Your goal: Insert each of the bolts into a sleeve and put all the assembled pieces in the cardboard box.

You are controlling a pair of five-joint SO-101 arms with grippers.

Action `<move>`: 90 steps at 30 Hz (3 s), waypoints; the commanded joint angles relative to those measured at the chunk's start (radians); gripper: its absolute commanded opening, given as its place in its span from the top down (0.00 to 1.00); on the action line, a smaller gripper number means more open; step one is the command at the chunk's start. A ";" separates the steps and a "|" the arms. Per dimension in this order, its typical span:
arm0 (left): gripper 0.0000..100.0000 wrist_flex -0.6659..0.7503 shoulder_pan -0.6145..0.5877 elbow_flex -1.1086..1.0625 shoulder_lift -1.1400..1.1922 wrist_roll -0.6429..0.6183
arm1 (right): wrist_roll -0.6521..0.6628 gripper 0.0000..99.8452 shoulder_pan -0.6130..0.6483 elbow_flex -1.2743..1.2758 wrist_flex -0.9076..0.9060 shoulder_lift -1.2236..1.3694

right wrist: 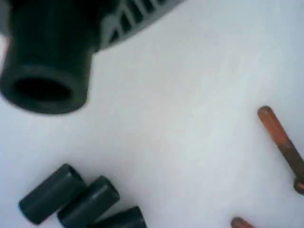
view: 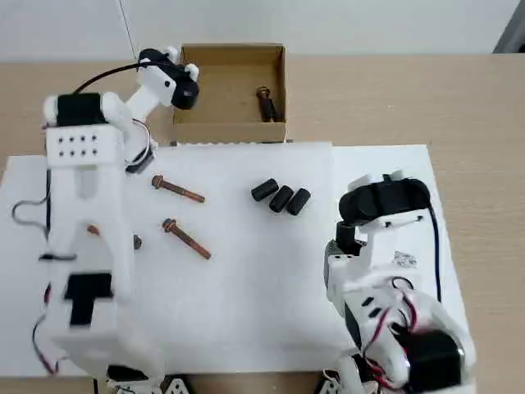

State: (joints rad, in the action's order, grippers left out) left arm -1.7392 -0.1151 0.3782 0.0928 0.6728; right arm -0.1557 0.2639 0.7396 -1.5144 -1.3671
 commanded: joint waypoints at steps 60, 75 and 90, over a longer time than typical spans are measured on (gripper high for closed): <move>0.99 0.772 0.396 -1.543 -1.766 -1.382 | 0.173 1.00 0.527 0.646 0.579 -0.344; 0.99 0.812 0.474 -1.558 -1.795 -1.409 | 0.325 1.00 0.527 0.686 0.687 -0.346; 0.99 0.810 0.476 -1.587 -1.797 -1.412 | 0.354 1.00 0.579 0.681 0.690 -0.346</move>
State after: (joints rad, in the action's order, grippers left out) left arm -0.9521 0.3544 -1.2114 -1.7008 -0.7311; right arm 0.1926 0.8301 1.4362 -0.8485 -1.7077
